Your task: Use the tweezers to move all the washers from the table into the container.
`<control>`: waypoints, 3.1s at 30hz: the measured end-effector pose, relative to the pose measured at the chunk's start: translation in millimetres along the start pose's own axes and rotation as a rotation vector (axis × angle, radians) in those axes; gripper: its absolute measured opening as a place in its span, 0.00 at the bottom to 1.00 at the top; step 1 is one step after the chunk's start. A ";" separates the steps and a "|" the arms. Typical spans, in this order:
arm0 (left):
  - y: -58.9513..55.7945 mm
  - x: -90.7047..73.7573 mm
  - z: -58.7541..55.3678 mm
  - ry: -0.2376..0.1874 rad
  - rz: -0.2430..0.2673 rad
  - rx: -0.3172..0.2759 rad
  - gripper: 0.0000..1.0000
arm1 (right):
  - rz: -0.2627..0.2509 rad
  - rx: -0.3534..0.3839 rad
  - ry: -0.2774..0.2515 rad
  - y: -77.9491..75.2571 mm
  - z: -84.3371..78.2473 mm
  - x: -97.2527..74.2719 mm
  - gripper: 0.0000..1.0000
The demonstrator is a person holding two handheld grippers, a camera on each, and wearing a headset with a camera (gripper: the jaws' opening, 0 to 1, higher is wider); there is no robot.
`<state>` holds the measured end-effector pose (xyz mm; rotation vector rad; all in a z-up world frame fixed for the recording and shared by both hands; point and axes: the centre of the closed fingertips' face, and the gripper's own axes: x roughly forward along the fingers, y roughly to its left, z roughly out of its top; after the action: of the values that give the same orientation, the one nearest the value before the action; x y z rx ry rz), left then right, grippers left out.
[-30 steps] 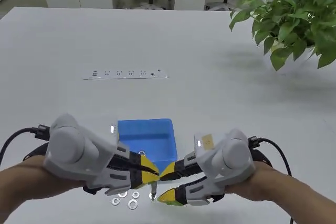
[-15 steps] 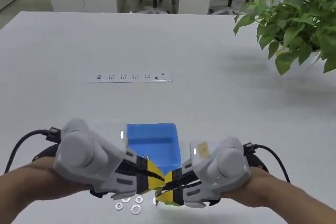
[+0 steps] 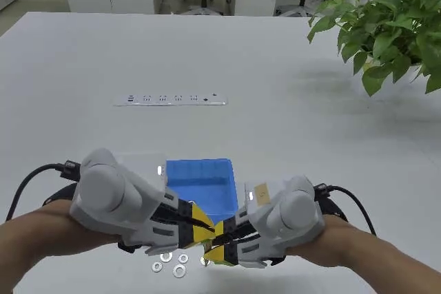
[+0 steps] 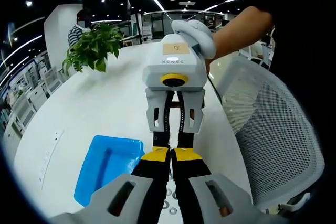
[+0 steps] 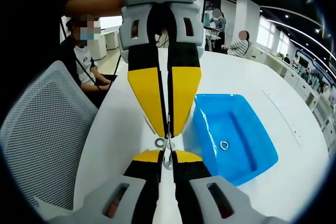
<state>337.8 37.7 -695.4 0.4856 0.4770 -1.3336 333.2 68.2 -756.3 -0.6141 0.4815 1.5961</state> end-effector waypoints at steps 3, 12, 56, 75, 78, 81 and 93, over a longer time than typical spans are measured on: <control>0.1 -0.4 -0.2 -0.004 0.002 -0.007 0.06 | 0.004 -0.002 0.003 0.3 -0.3 0.3 0.09; 2.0 -1.1 -0.3 -0.016 0.015 -0.035 0.06 | -0.011 0.034 0.004 -0.5 0.0 0.1 0.07; 5.0 -44.3 -9.2 -0.110 0.174 -0.182 0.81 | 0.019 -0.045 0.020 1.3 42.5 -21.0 0.08; 7.9 -54.6 -12.1 -0.101 0.222 -0.235 0.99 | -0.004 -0.049 -0.003 -19.3 59.5 -45.5 0.08; 9.4 -56.1 -12.1 -0.105 0.229 -0.244 0.99 | -0.013 -0.053 -0.009 -25.7 61.8 -47.4 0.08; 9.9 -56.5 -13.2 -0.101 0.231 -0.248 0.99 | -0.022 -0.057 -0.017 -32.1 62.7 -48.3 0.08; 16.0 -57.6 -13.5 -0.104 0.231 -0.252 0.99 | -0.062 -0.064 -0.023 -58.8 54.0 -41.2 0.08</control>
<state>343.1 93.9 -671.6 0.2521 0.4800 -1.0543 388.2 77.6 -685.8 -0.6518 0.3918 1.5623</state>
